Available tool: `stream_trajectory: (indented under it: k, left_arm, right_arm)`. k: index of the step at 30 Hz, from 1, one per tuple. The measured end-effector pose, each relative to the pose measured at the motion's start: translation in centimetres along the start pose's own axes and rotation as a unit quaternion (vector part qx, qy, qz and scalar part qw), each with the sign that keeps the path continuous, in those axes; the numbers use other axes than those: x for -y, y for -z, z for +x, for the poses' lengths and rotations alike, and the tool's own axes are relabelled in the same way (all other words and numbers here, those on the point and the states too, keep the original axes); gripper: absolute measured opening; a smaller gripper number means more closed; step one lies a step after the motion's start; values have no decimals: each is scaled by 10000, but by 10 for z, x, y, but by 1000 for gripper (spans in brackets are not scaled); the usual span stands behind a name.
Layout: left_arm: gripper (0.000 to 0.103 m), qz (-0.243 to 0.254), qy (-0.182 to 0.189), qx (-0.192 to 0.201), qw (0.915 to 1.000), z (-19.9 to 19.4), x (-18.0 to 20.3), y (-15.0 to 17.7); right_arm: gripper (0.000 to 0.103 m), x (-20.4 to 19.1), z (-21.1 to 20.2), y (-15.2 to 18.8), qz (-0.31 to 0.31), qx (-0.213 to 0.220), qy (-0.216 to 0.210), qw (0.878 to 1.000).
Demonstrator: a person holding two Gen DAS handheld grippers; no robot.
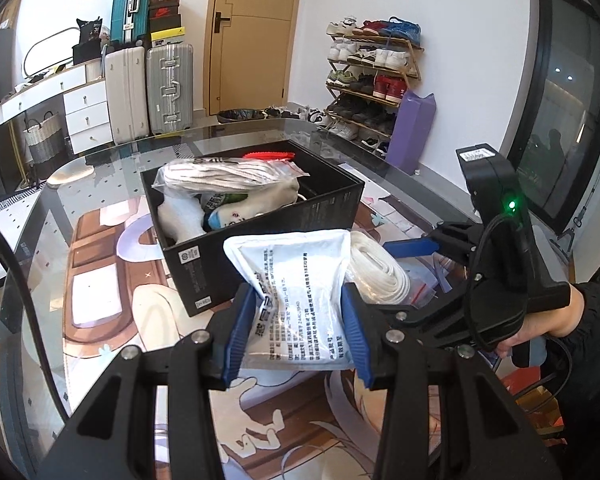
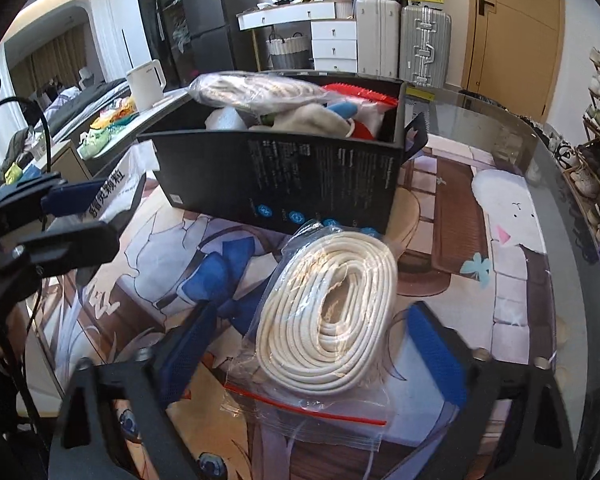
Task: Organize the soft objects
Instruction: 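Grasp the white printed sachet with the left gripper while the right gripper grasps the rope bag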
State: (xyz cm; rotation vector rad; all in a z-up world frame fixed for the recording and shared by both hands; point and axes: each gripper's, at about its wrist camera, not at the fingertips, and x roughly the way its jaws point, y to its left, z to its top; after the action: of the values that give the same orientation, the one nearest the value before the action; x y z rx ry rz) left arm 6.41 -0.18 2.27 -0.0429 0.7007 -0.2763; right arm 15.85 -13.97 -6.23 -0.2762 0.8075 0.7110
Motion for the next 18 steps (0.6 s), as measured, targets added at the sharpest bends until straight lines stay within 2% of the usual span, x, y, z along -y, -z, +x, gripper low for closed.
stream_trajectory:
  k: [4,6,9,15,18]
  left_arm:
    - [43,-16,-17,9,10000,0,0,-1]
    - [43,-16,-30,18,10000,-1,0,-1]
    - [43,-33,-45,28,10000,-1,1,0]
    - [43,-65,-70,38,9999,-1,1,-1]
    - [43,-77,-78,48,9999,-1,0,-1]
  right_arm:
    - [78,-2,2,-1,-67,17,168,9998]
    - [69,-4,3,-1,-101,30,241,9997]
    - [61,-3,1,0,-91,53,225,9997]
    - [48,-2,-5,2,-194,86,183,9996]
    - [46,-3,-7,3,-248,95,128,9996]
